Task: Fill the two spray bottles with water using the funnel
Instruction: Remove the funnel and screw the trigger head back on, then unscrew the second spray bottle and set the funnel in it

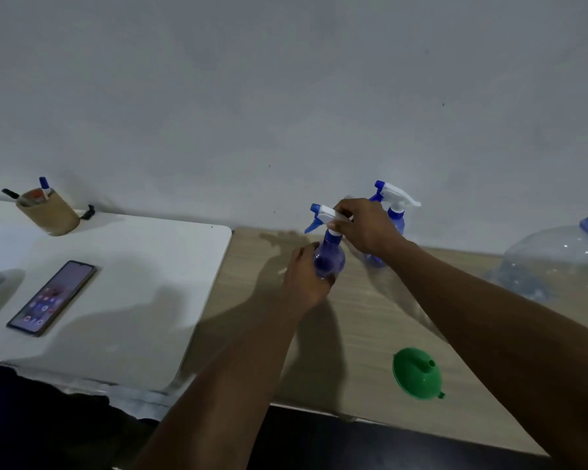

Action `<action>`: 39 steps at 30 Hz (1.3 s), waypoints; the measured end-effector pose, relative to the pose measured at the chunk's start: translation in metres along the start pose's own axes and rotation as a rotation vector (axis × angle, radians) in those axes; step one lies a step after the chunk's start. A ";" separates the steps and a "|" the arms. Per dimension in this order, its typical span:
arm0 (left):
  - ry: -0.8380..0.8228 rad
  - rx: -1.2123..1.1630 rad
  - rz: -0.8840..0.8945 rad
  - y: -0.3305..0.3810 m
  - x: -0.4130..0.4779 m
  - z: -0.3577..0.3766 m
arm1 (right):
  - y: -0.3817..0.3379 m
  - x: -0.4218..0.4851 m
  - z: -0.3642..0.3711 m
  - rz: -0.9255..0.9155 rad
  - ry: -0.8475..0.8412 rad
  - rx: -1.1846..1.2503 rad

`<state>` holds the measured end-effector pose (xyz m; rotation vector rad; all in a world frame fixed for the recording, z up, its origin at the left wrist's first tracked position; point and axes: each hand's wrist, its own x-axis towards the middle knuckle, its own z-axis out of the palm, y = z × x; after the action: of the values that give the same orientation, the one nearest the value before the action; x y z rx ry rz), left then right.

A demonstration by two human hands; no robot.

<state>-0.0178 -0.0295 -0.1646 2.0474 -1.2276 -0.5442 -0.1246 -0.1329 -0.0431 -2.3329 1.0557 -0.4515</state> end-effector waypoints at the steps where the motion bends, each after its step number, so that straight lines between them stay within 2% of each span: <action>1: -0.010 0.004 0.009 -0.001 0.004 0.002 | 0.002 0.005 0.001 0.011 0.013 0.004; 5: -0.077 0.030 0.068 -0.007 0.024 0.006 | 0.009 0.023 0.008 0.007 0.066 -0.030; 14: -0.329 0.016 0.017 -0.012 0.059 0.005 | 0.020 0.049 0.032 -0.002 0.046 -0.131; 26: -0.390 0.010 0.015 -0.010 0.059 -0.003 | 0.017 0.047 0.037 0.021 0.046 -0.166; 29: -0.335 0.009 0.052 -0.002 0.054 -0.010 | 0.011 0.035 0.026 -0.005 0.146 -0.186; 35: -0.195 0.053 0.085 0.012 0.039 -0.008 | 0.009 0.011 -0.012 -0.149 0.540 -0.169; 39: -0.218 0.000 0.111 0.037 0.031 0.006 | 0.036 0.006 -0.037 0.020 0.596 -0.219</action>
<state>-0.0292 -0.0710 -0.1419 1.9457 -1.4577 -0.7284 -0.1603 -0.1696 -0.0342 -2.4304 1.4533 -1.1210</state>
